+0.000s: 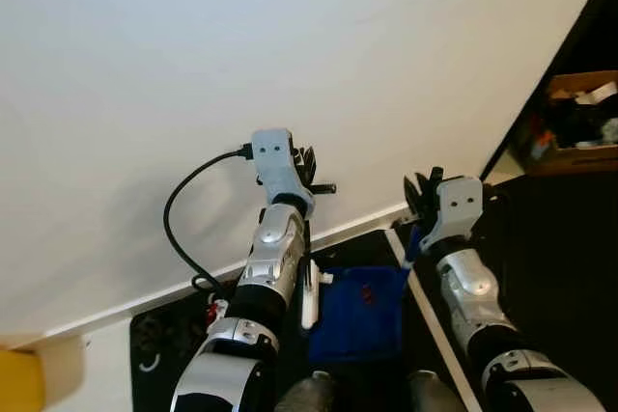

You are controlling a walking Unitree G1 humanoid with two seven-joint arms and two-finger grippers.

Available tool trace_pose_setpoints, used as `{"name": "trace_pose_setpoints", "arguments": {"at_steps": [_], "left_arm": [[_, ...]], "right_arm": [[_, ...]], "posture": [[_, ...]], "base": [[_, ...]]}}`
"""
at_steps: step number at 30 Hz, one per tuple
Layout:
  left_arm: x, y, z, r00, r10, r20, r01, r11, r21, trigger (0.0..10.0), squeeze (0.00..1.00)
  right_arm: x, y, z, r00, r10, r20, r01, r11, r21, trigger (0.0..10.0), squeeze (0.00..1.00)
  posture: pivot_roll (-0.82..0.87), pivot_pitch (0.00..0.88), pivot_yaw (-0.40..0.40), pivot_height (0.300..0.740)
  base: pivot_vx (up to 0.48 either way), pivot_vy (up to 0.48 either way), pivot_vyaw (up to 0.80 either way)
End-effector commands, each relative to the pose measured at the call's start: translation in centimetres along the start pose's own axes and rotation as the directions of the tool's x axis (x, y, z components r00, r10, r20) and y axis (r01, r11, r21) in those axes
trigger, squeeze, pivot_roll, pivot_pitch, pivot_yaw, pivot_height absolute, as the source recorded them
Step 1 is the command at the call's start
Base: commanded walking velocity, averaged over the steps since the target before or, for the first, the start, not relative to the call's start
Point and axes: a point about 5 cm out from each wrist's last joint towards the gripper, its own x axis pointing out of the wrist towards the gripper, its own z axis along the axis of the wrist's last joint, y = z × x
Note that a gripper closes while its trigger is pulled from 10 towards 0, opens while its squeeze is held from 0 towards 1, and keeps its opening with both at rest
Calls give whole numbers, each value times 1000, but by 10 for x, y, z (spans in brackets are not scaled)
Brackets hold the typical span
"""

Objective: Sweep floor

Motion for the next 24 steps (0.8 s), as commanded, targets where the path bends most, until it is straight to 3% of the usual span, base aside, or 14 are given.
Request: {"name": "trace_pose_setpoints", "arguments": {"at_steps": [1, 7, 13, 19, 24], "left_arm": [[-3, -30, -16, 997, -63, -47, 56, 988, -141, 10000, 0], [-5, -37, -6, 990, -136, -18, 130, 970, -204, 10000, 0], [-6, -23, 31, 988, -140, 65, 152, 961, -230, 10000, 0], [-18, -4, 54, 983, -158, 95, 173, 967, -186, 10000, 0], [-36, 27, 77, 987, -110, 119, 117, 991, -60, 10000, 0]], "right_arm": [[-6, 2, -7, 1000, -1, -30, 1, 1000, 10, 10000, 0], [-7, 1, -8, 999, 7, -33, -7, 1000, -10, 10000, 0], [-4, -4, -3, 1000, 17, -18, -17, 999, -37, 10000, 0], [-4, -10, 0, 1000, 15, -6, -16, 997, -73, 10000, 0], [-8, -23, 3, 1000, 3, 4, -2, 992, -122, 10000, 0]], "posture": [[92, 343, 158, 740], [95, 342, 160, 740], [99, 335, 155, 740], [101, 333, 156, 740], [100, 326, 152, 740]], "base": [[0, 0, 0], [0, 0, 0], [0, 0, 0], [0, 0, 0], [0, 0, 0]]}}
